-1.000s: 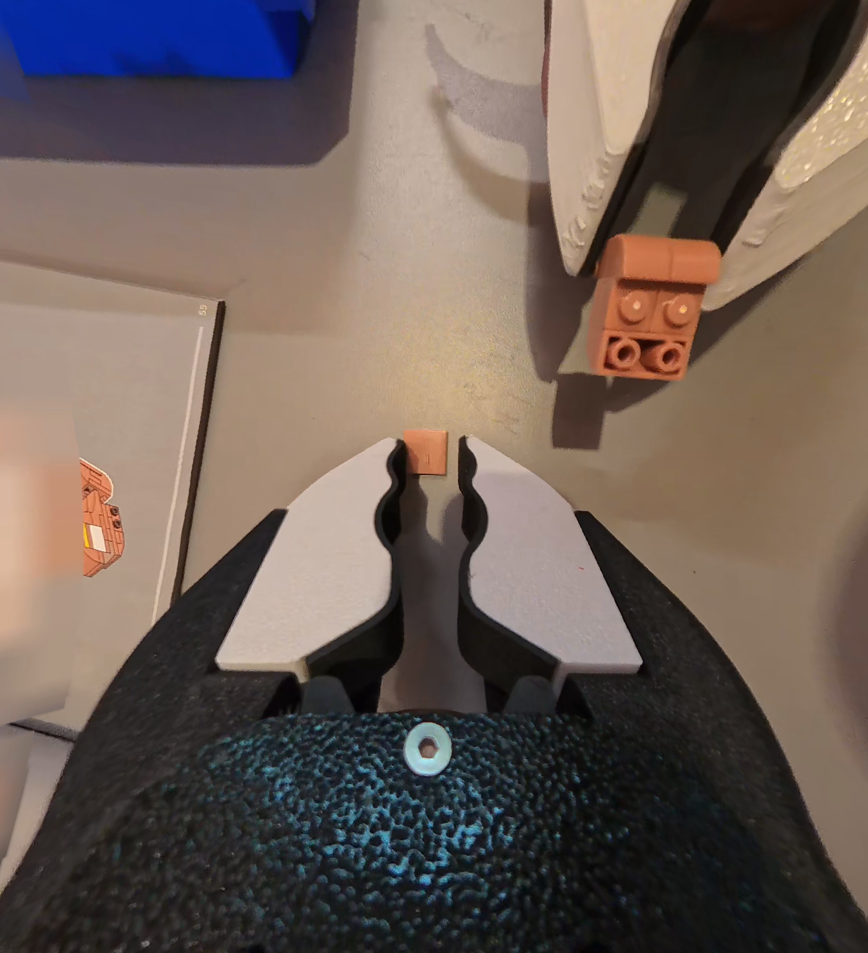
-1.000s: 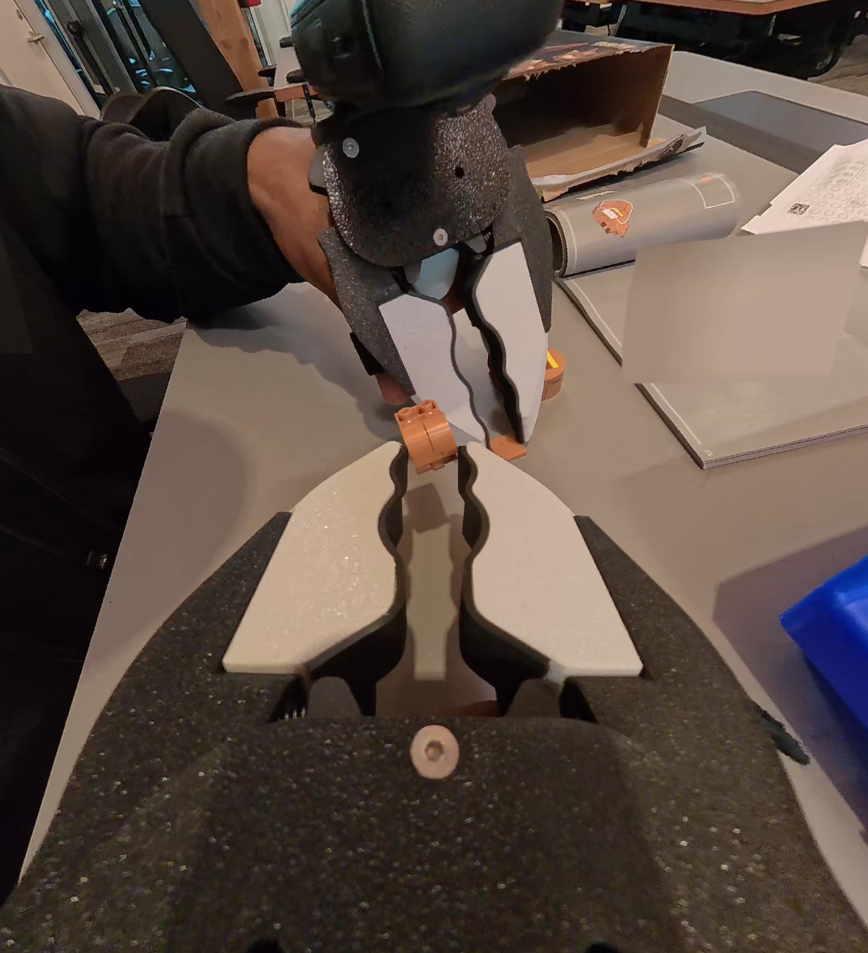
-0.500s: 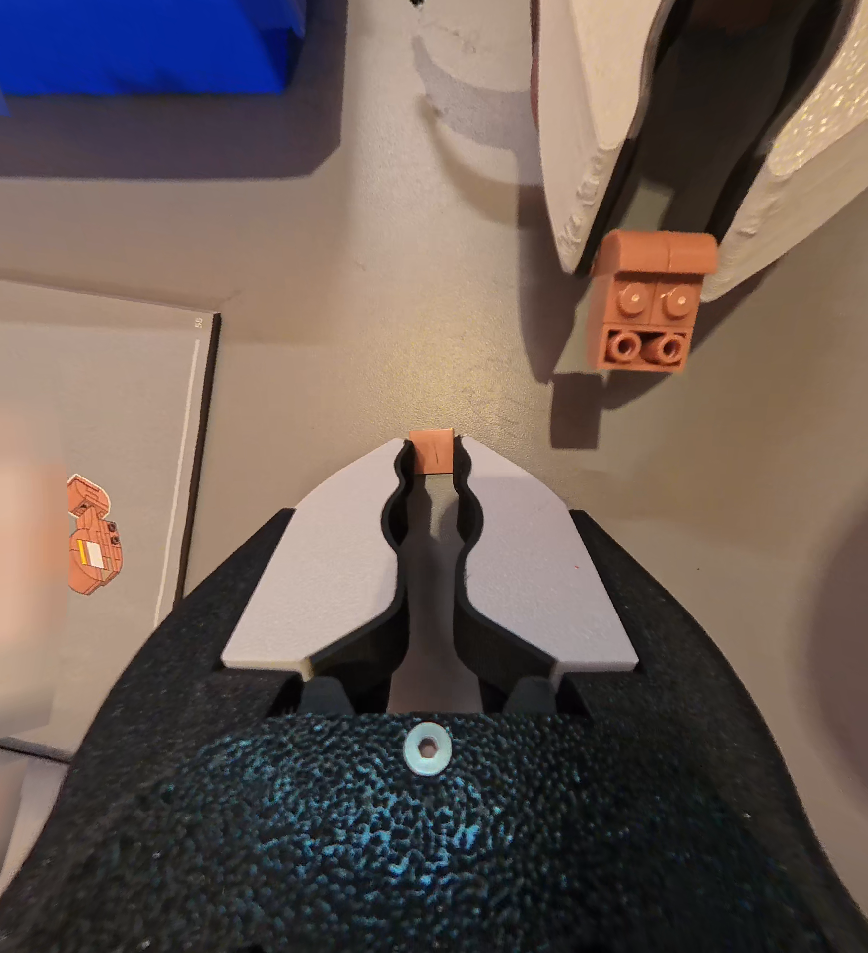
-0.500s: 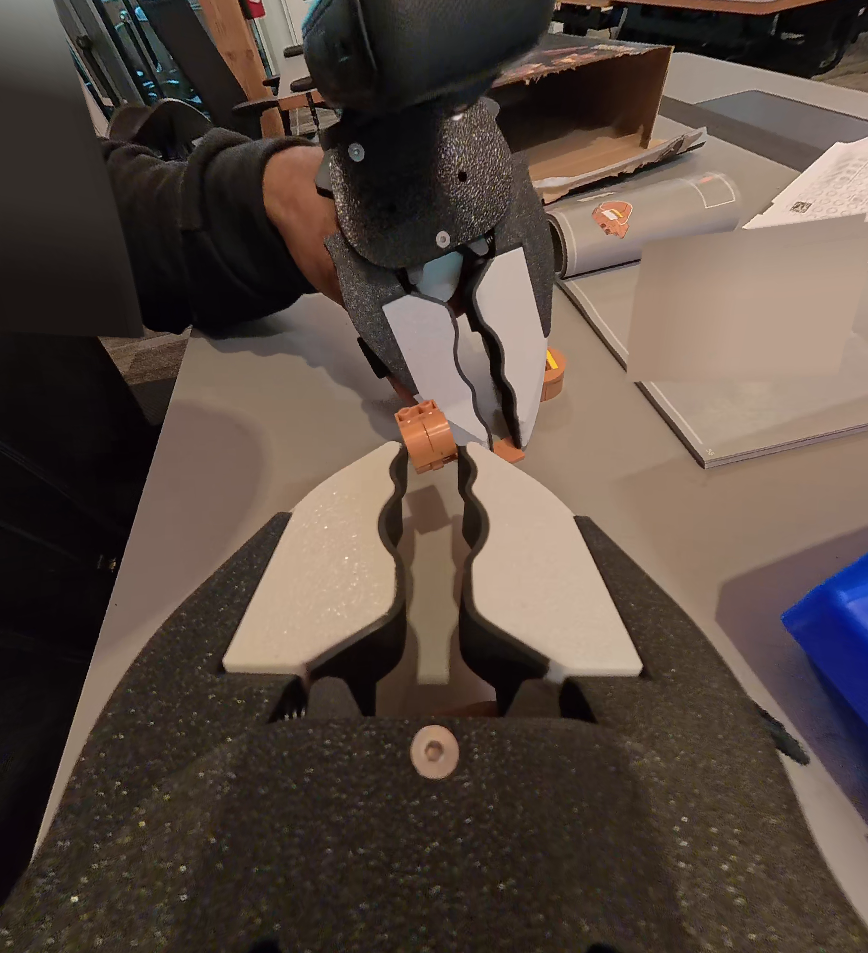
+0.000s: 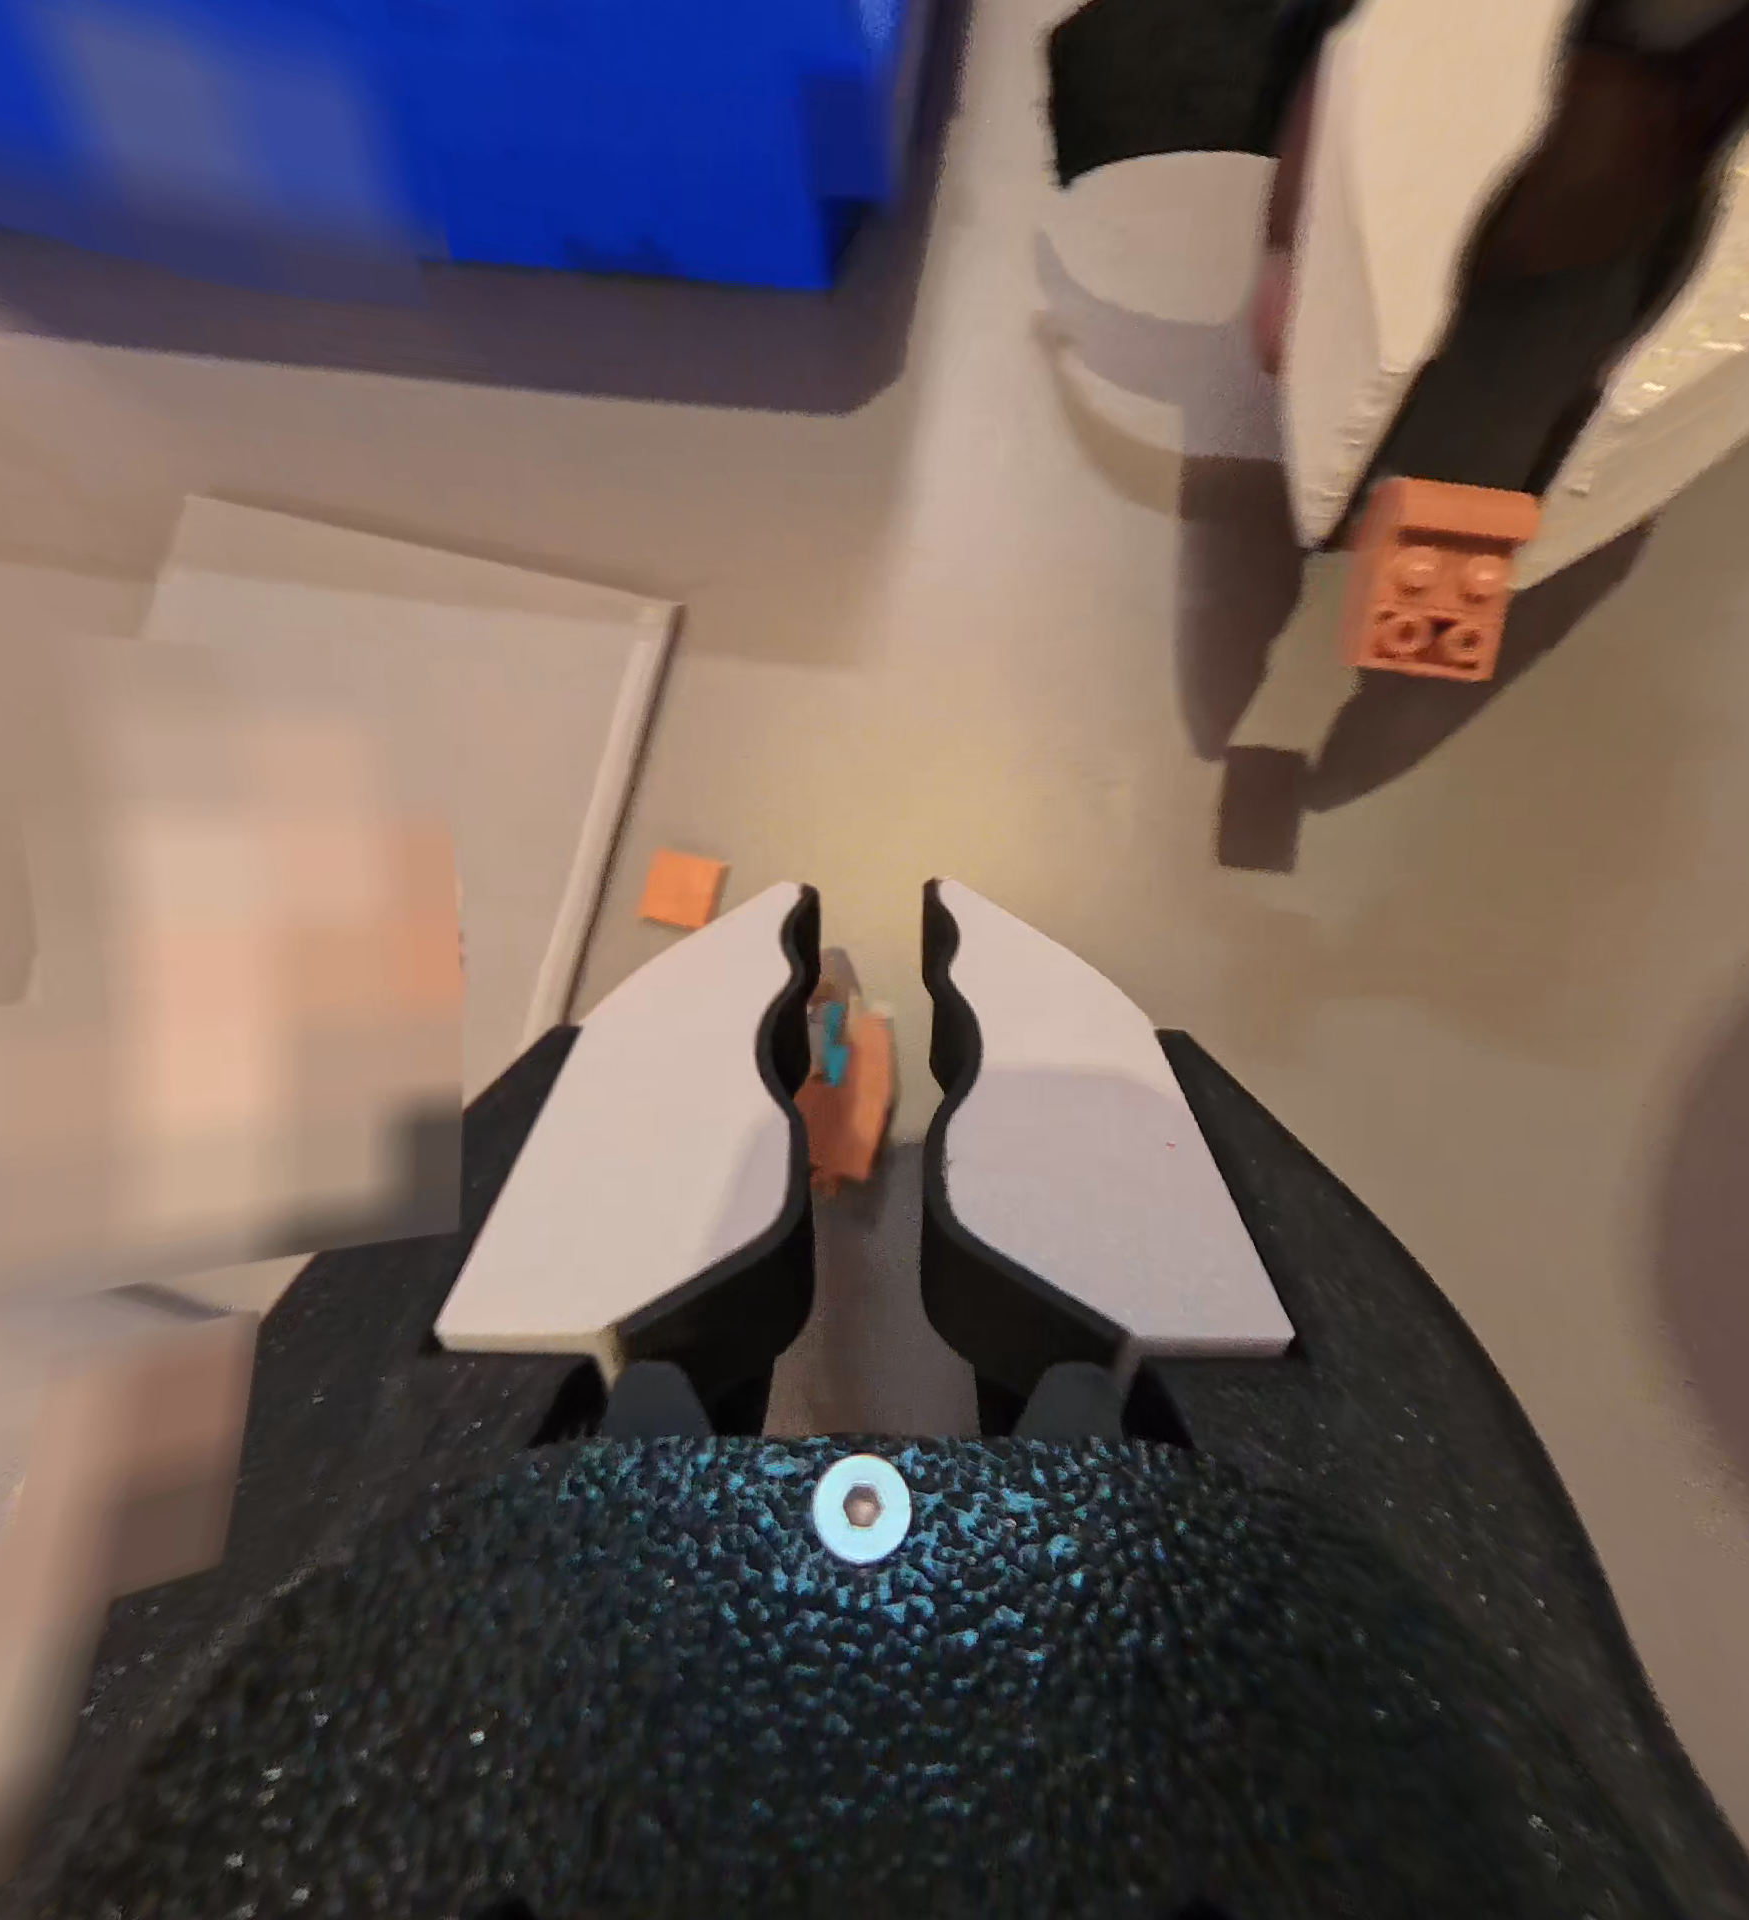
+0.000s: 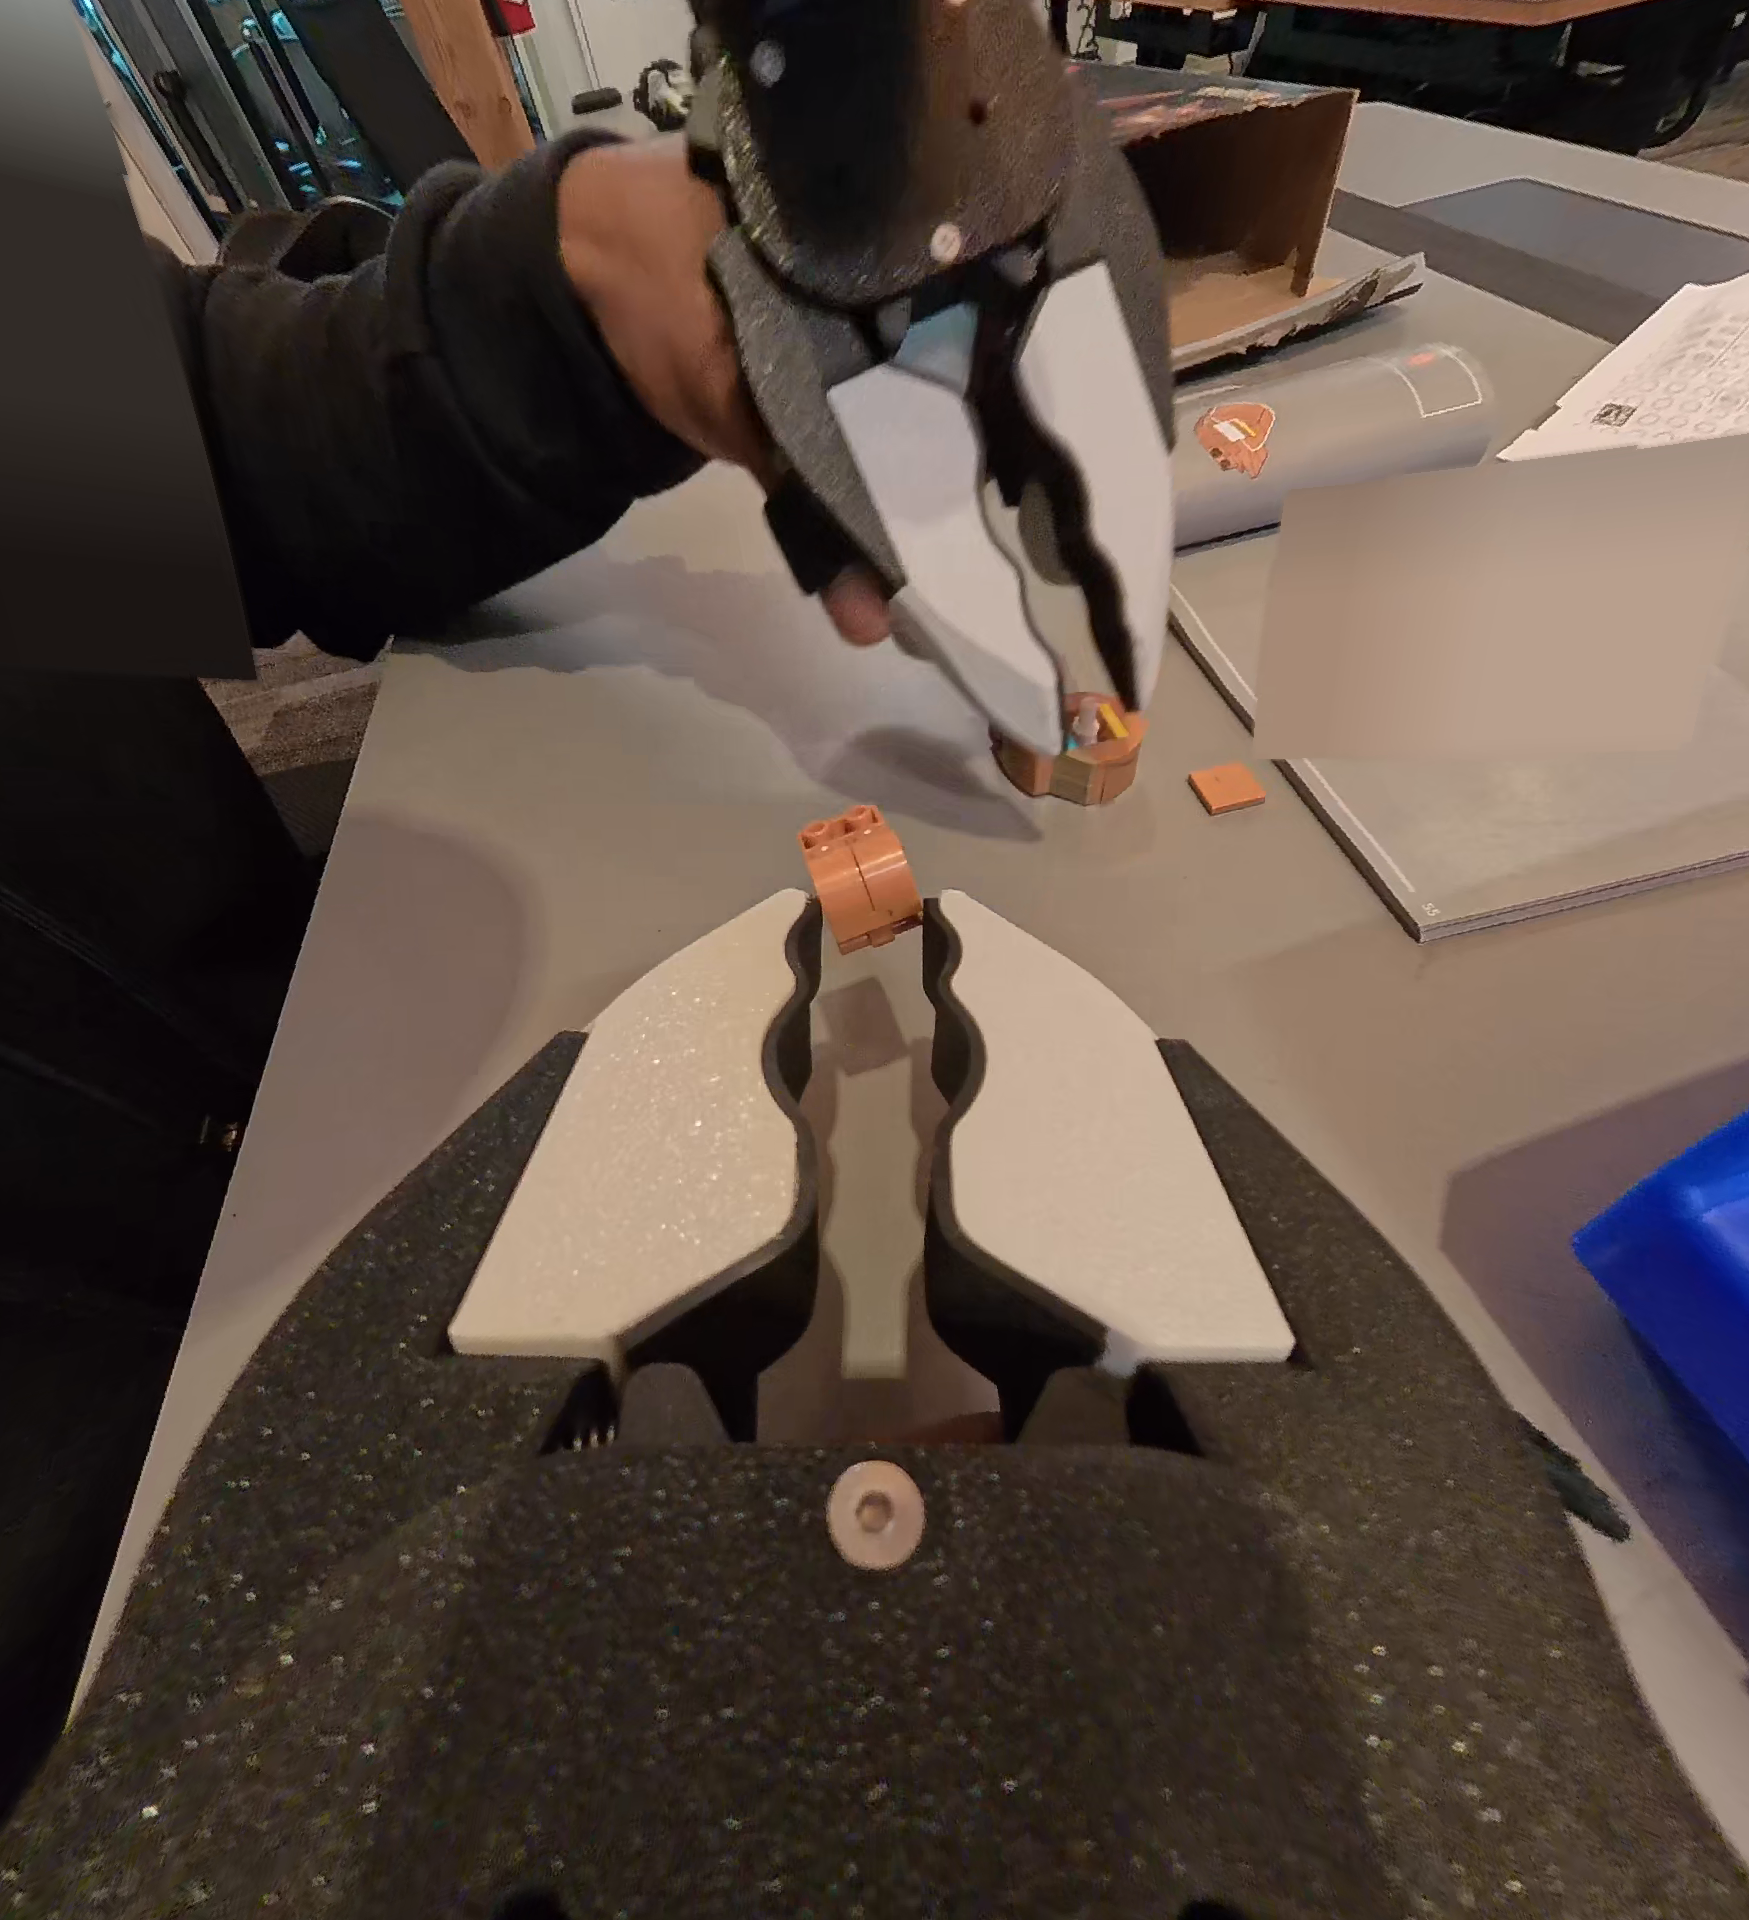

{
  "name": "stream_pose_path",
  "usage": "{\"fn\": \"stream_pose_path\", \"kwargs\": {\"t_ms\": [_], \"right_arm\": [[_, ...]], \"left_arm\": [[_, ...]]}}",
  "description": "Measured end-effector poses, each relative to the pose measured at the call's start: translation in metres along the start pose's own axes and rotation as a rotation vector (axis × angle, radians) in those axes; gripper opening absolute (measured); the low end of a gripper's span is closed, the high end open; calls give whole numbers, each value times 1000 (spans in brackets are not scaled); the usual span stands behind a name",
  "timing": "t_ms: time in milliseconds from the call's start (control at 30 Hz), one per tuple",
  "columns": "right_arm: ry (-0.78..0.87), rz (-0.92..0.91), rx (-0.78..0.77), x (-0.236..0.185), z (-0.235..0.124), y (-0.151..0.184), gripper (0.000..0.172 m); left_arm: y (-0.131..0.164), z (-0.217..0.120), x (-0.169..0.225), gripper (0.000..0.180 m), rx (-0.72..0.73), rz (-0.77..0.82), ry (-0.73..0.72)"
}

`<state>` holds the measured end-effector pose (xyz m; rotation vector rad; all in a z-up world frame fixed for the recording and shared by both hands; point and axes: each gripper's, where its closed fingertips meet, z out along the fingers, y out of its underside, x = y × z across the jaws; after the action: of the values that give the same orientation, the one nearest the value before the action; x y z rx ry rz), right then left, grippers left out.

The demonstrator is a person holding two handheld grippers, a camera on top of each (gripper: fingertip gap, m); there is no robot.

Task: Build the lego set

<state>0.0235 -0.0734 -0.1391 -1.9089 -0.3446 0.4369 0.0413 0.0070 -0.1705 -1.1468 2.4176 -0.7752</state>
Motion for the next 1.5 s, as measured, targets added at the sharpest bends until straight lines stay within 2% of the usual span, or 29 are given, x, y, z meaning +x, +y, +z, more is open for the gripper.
{"fn": "stream_pose_path", "kwargs": {"t_ms": [100,300,533,1000,1100,1367,1500], "right_arm": [[0,-5,-2,-1,0,0,18],[1,22,13,2,-2,-1,18],[-23,110,51,6,-7,-6,18],[-47,103,42,0,-5,-5,18],[-47,102,42,0,-5,-5,18],[-32,103,46,2,-4,-6,18],[1,115,61,7,-3,-8,18]], "left_arm": [[3,-3,-18,20,-16,-47,9],[4,17,-37,20,-101,-53,7],[10,26,-38,20,-173,-31,33],[18,32,-41,24,-259,43,97],[16,33,-39,16,-248,42,135],[10,34,-35,15,-144,-4,196],[-17,12,-14,15,3,-25,279]]}}
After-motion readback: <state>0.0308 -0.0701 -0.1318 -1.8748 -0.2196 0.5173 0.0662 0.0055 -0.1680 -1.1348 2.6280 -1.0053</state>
